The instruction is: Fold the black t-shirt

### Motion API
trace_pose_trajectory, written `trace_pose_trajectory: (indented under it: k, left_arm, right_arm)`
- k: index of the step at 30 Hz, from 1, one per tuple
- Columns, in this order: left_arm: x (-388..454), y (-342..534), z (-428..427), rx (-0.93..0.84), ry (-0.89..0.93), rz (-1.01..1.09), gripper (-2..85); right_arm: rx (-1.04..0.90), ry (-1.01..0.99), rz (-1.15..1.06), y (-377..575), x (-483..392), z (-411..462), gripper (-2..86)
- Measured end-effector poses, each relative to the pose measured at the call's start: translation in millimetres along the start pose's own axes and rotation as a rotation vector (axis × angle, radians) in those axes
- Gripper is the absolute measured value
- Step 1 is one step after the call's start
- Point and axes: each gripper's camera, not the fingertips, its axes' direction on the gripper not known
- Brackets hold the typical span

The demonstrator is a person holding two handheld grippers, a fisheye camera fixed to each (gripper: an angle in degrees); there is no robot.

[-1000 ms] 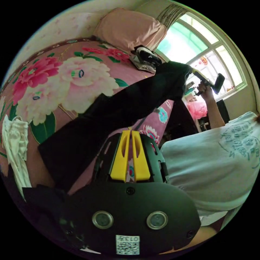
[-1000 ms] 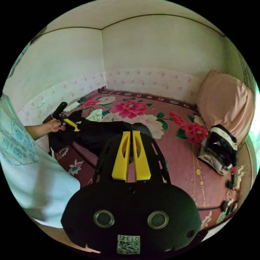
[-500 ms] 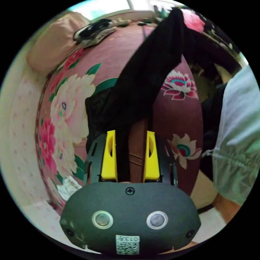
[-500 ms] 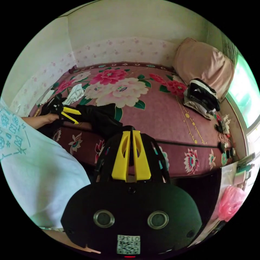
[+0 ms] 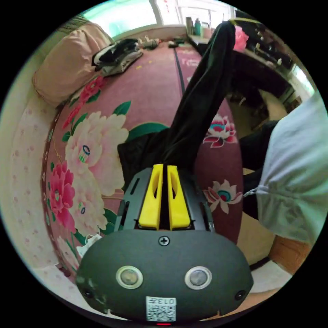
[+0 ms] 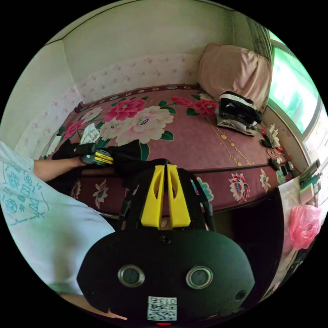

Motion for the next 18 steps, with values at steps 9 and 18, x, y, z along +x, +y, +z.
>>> trace_pose_trajectory:
  k: [9, 18]
  left_arm:
    - [-56, 104, -225, 0.768, 0.135, -0.208, 0.6]
    - [-28, 115, -334, 1.125, -0.083, -0.194, 0.5]
  right_arm:
    - [0.385, -0.024, -0.017, 23, 61, -96, 0.8]
    - [0.866, -0.188, -0.186, 34, 131, -191, 0.7]
